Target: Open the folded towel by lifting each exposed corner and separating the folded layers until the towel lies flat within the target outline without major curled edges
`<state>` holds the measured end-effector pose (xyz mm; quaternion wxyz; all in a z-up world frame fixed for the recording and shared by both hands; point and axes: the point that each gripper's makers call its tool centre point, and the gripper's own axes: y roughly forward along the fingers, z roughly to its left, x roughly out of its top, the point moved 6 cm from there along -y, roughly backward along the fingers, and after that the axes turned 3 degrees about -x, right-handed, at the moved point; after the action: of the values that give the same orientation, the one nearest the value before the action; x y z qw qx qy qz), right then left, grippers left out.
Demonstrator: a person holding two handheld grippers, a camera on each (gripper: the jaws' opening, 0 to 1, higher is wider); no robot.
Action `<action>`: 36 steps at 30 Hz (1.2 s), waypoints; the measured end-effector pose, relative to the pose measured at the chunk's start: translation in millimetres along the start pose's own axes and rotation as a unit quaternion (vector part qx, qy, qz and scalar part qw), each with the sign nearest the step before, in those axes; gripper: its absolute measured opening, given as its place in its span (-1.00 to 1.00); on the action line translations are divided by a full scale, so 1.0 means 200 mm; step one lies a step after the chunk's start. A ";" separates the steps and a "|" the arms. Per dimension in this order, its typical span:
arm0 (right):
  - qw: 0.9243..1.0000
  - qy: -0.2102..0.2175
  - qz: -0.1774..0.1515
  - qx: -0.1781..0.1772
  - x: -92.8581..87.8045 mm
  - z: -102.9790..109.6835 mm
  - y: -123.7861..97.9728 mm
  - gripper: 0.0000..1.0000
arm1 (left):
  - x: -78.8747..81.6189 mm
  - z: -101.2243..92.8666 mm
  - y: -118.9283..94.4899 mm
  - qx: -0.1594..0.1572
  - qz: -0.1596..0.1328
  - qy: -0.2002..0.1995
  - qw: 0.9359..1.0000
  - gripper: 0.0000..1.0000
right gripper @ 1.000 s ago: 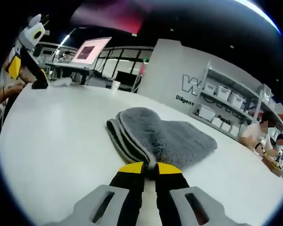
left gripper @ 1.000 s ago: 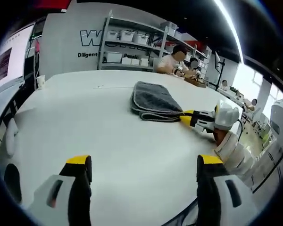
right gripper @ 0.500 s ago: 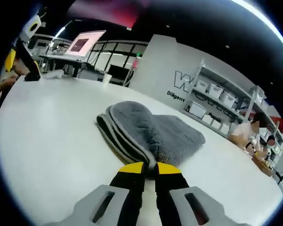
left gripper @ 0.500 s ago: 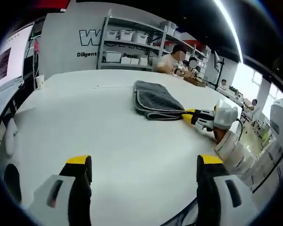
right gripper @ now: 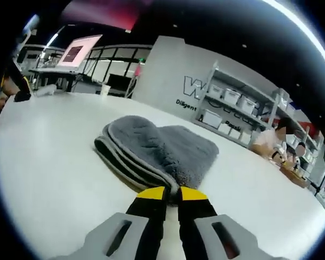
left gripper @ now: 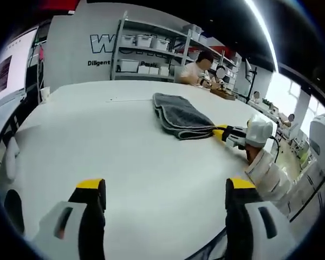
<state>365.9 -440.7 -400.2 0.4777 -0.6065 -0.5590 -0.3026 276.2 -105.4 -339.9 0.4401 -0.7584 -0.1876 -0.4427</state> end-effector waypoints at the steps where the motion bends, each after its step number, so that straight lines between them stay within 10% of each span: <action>1: 1.000 0.002 0.002 -0.012 0.00 -0.02 0.00 -0.97 | 0.00 0.00 0.00 0.000 0.000 0.000 1.000 0.81; 36: 0.990 0.047 0.014 -0.132 -0.03 -0.19 -0.09 -0.65 | 0.00 -0.04 0.01 -0.015 0.001 0.001 1.000 0.98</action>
<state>352.9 -478.9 -386.8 0.4231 -0.6573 -0.4825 -0.3952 274.2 -113.2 -339.5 0.4291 -0.7648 -0.1800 -0.4457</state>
